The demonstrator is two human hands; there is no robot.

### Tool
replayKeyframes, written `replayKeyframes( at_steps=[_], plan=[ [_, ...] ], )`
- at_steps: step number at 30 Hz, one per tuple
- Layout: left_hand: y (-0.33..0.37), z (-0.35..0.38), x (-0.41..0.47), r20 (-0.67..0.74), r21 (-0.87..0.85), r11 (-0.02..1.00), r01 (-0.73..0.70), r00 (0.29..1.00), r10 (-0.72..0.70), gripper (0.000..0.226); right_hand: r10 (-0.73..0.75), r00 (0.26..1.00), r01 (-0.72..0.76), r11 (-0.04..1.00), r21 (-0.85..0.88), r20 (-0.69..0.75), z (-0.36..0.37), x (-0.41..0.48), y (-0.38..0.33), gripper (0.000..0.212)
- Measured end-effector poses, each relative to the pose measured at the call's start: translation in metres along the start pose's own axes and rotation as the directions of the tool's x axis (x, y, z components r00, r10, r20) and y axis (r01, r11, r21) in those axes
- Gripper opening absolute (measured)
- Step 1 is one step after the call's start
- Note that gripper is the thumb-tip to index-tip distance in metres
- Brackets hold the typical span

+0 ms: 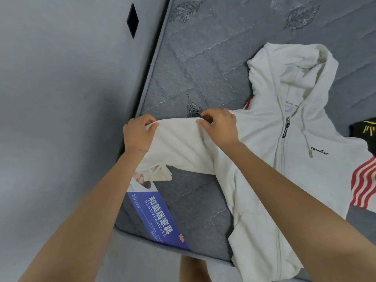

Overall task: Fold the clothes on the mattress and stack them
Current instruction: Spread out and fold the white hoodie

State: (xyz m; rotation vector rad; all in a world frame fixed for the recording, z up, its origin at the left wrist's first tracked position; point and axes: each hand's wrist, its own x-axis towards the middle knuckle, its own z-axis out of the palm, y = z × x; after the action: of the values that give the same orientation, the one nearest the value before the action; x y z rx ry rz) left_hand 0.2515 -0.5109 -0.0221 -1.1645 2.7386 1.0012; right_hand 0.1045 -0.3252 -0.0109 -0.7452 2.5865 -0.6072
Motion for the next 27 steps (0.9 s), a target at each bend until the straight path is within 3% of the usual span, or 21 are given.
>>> replayKeyframes(
  at_steps=[2,5,10,15,27],
  plan=[
    [-0.005,0.001,-0.001,0.007,0.149,0.988,-0.028,1.0,0.028,0.026,-0.006,1.0,0.006,1.0,-0.026,-0.015,0.001,-0.006,0.002,0.036],
    [0.0,0.005,-0.009,0.062,0.223,0.965,-0.135,0.99,0.124,0.048,-0.024,1.0,0.023,0.997,-0.076,-0.016,-0.003,-0.021,0.01,0.049],
    [0.04,0.036,-0.028,0.172,0.29,0.914,-0.284,0.955,0.242,0.054,0.038,0.998,-0.027,0.983,-0.183,0.056,-0.021,-0.051,0.043,0.057],
    [0.085,0.075,-0.061,0.23,0.326,0.854,-0.405,0.911,0.343,0.058,0.155,0.984,-0.139,0.977,-0.161,0.091,-0.042,-0.091,0.091,0.064],
    [0.146,0.157,-0.16,0.264,0.376,0.853,-0.361,0.924,0.275,0.064,0.185,0.969,-0.163,0.976,-0.142,0.164,-0.069,-0.185,0.2,0.071]
  ],
)
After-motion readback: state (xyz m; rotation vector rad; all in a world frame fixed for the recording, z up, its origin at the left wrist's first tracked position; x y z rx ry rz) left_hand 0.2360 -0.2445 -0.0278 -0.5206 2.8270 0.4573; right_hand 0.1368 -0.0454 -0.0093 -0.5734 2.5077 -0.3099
